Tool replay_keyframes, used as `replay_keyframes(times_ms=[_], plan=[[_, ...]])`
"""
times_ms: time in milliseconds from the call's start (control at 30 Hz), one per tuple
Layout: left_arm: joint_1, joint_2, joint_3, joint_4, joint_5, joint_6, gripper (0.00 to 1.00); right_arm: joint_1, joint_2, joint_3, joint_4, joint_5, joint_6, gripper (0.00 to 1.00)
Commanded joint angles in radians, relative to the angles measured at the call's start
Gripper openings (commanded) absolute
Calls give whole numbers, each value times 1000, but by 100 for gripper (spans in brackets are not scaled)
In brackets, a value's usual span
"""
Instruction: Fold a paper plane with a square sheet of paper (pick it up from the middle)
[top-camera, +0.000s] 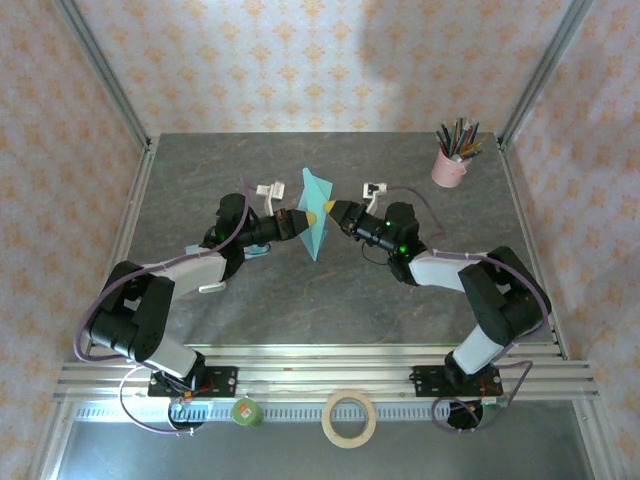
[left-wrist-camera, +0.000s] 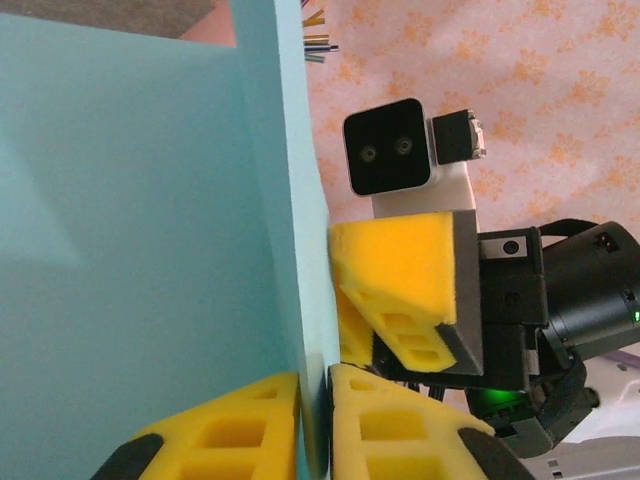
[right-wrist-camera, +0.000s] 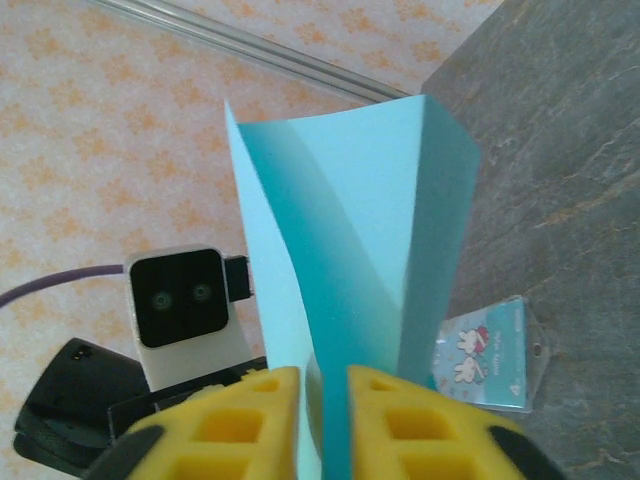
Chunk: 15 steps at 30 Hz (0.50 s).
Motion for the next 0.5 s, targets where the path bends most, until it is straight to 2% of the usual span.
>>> replay_keyframes(times_ms=[0, 233, 333, 467], plan=[[-8, -6, 28, -37, 10, 57, 14, -15, -53, -9, -32, 3, -40, 27], [-6, -11, 75, -197, -53, 153, 12, -46, -169, -35, -247, 169, -87, 47], [-8, -17, 137, -386, -143, 266, 10, -48, -231, -45, -351, 280, -128, 50], [-13, -11, 249, -667, -337, 414, 10, -48, -315, -33, -514, 419, -200, 54]])
